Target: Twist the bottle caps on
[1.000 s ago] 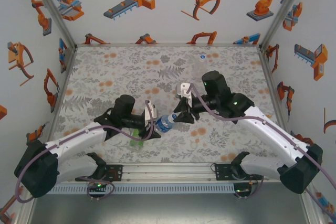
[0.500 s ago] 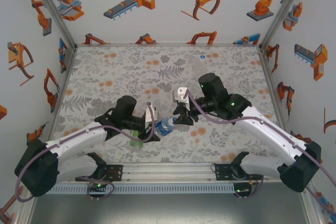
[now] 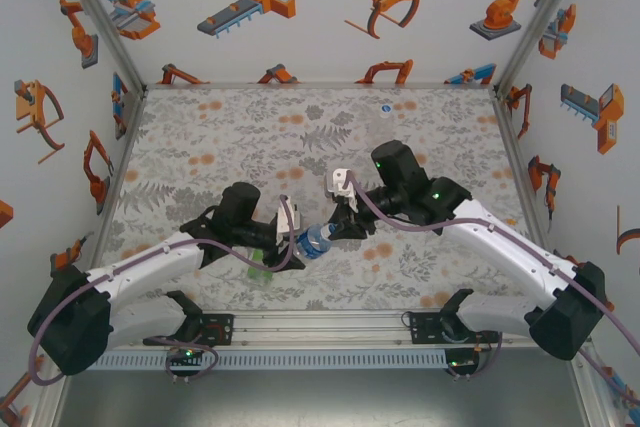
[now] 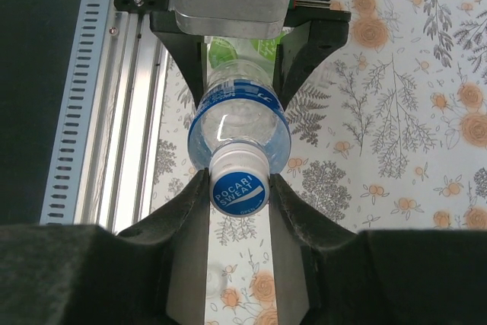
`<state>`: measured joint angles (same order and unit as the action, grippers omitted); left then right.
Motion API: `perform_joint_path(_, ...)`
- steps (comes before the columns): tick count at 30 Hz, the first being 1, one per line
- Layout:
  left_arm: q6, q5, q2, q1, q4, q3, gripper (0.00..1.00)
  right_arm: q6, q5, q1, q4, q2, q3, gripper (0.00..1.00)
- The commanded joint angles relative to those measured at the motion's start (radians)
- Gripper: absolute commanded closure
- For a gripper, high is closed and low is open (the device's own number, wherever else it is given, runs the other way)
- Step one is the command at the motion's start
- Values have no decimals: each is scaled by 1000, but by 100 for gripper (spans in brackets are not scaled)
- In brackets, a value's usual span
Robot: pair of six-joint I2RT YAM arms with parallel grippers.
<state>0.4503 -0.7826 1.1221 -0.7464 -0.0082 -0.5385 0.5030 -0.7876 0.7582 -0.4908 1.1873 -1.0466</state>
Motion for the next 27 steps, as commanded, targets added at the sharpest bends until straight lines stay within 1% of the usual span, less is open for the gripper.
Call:
perform_joint_path(1,13,-28,-13,-5,7,-24,100,14,8,7,-24,6,-8,78)
perform_joint_path(3,11,-18,-10,-6,6,-29,100,-53,27,7,-18,7,-11,84)
perform_joint_path(4,10,-8,-8,-5,0,-34,100,-120,50,7,-8,9,-11,88)
perform_joint_path(5,9,2,-6,-6,-3,-40,100,-207,83,7,6,11,-9,92)
perform_joint_path(6,8,20,-5,-7,-11,-47,100,-332,139,7,29,12,-6,98)
perform_joint_path(7,10,37,-4,-6,-18,-56,100,-461,198,7,37,17,-4,100)
perform_joint_path(9,13,71,1,-6,-25,-70,100,-694,289,7,19,28,-10,100)
perform_joint_path(10,17,87,4,-6,-27,-79,100,-803,315,7,3,34,-11,100)
perform_joint_path(13,32,123,25,-6,-47,-116,100,-1173,369,7,0,40,12,100)
perform_joint_path(15,48,134,44,-6,-68,-149,100,-1394,376,7,22,39,39,100)
perform_joint_path(17,61,138,61,-6,-82,-178,100,-1593,400,6,76,33,82,100)
perform_joint_path(19,68,136,81,-6,-85,-201,100,-1745,416,10,260,10,162,100)
perform_joint_path(20,72,135,87,-6,-85,-213,100,-1791,419,10,329,4,196,100)
perform_joint_path(21,77,133,96,-6,-90,-222,100,-1817,432,10,362,-1,209,100)
perform_joint_path(22,83,131,103,-6,-99,-234,100,-1804,447,10,350,0,199,100)
perform_joint_path(23,87,129,110,-5,-108,-244,100,-1777,458,10,317,0,176,100)
perform_joint_path(25,94,128,120,-6,-125,-260,100,-1676,473,10,229,1,118,100)
perform_joint_path(27,97,125,123,-6,-130,-266,100,-1578,473,10,180,-5,79,100)
